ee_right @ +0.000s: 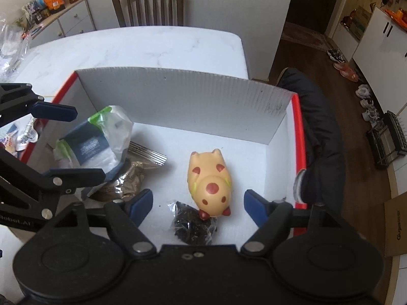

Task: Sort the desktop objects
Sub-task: 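Open both tools to release the wipe pack and toy pig into the box, then withdraw both tools from the box toward the remaining items on the table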

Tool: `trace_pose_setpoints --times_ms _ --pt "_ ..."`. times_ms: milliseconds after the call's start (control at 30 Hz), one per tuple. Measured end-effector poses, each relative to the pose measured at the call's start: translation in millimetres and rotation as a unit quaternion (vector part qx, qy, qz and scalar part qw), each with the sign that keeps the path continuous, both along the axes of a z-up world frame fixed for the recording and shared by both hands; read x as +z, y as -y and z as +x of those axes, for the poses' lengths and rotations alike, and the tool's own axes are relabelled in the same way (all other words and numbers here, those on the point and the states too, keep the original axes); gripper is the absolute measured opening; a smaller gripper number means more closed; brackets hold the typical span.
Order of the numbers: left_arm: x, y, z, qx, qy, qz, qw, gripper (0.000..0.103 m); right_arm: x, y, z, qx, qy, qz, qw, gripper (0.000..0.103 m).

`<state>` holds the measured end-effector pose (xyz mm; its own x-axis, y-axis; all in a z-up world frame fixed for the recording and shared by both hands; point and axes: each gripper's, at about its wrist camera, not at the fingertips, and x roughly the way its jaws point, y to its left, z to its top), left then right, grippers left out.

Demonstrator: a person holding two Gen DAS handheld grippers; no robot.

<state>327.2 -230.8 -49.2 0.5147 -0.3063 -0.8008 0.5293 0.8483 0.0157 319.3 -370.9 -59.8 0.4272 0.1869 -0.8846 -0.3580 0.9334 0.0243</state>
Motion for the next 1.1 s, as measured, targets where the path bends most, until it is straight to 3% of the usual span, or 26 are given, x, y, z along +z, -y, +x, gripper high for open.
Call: trace_pose_setpoints --times_ms 333,467,867,1100 --pt "22.3 -15.2 -24.7 0.014 0.024 -0.033 0.9991 0.087 29.1 4.7 -23.7 0.006 0.039 0.032 0.999 0.091" --pt "30.7 -26.5 -37.4 0.025 0.038 -0.053 0.9975 0.103 42.8 1.6 -35.1 0.005 0.062 0.042 0.997 0.097" --pt "52.6 -71.4 -86.7 0.048 0.079 -0.083 0.9922 0.103 71.1 -21.5 -69.7 0.003 0.113 0.072 0.991 0.102" --pt "57.5 -103.4 -113.9 0.057 0.079 -0.093 0.9909 0.103 83.3 -47.6 -88.7 -0.004 0.129 0.091 0.987 0.102"
